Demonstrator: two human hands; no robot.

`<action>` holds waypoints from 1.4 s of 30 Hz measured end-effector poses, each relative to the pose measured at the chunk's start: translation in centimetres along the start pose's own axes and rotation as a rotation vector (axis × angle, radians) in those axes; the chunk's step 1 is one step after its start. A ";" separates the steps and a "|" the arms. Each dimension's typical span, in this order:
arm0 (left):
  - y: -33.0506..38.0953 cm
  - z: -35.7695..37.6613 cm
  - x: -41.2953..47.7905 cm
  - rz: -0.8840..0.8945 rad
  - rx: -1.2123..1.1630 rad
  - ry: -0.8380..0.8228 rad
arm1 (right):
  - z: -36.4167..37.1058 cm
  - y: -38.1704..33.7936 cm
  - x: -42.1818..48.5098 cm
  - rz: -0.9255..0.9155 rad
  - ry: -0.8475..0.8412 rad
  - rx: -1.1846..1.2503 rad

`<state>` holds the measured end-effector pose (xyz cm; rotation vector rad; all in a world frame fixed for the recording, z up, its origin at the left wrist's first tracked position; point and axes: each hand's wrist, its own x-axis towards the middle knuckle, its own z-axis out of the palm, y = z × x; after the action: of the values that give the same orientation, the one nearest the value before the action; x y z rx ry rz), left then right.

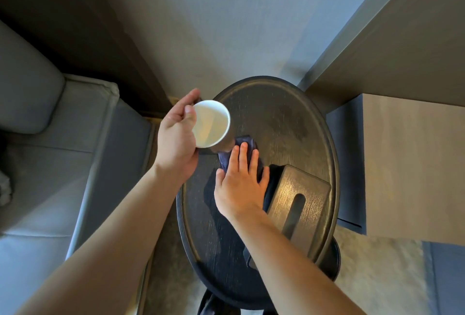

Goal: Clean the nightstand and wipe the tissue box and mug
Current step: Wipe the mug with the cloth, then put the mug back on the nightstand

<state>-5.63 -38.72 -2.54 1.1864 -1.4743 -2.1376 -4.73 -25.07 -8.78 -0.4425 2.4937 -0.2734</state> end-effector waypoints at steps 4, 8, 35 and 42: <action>0.4 1.1 0.6 0.071 0.119 -0.168 | -5.8 2.5 -1.0 -0.066 -0.050 0.173; 1.5 2.8 0.9 0.135 0.199 -0.433 | -13.5 6.7 -1.3 -0.034 0.180 0.494; 0.1 28.2 -4.0 -0.049 0.714 -1.129 | -26.4 29.4 -0.5 -0.478 -0.096 0.347; -2.9 35.8 -6.7 0.127 0.657 -0.922 | -28.5 37.6 0.8 -0.396 -0.028 0.389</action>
<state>-27.91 -10.28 3.01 0.1313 -2.6763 -2.2759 -31.38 12.08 2.88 -0.7618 2.2329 -0.8816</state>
